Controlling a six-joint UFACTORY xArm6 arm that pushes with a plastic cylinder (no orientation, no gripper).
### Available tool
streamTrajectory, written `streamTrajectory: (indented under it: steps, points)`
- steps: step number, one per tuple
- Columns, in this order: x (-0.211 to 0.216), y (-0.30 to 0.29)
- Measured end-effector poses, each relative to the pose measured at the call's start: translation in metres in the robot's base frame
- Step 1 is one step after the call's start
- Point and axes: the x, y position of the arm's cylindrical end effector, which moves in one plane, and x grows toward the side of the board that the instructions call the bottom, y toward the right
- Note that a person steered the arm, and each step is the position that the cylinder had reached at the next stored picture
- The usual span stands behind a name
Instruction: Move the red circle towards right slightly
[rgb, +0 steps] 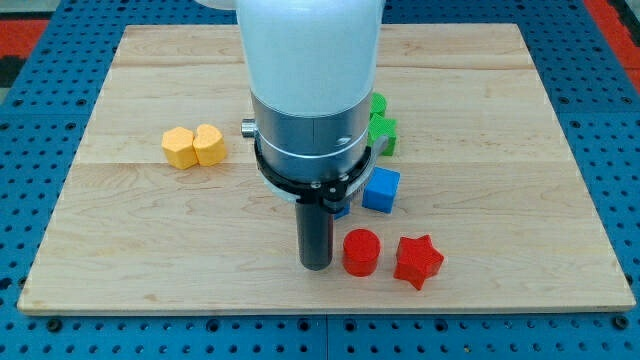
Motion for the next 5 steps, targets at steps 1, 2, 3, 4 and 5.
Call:
streamTrajectory:
  steps: [1,2,3,4,5]
  points:
    - [-0.009,0.006]
    - [-0.023,0.022]
    - [-0.018,-0.007]
    - [0.037,-0.019]
    - [0.051,0.016]
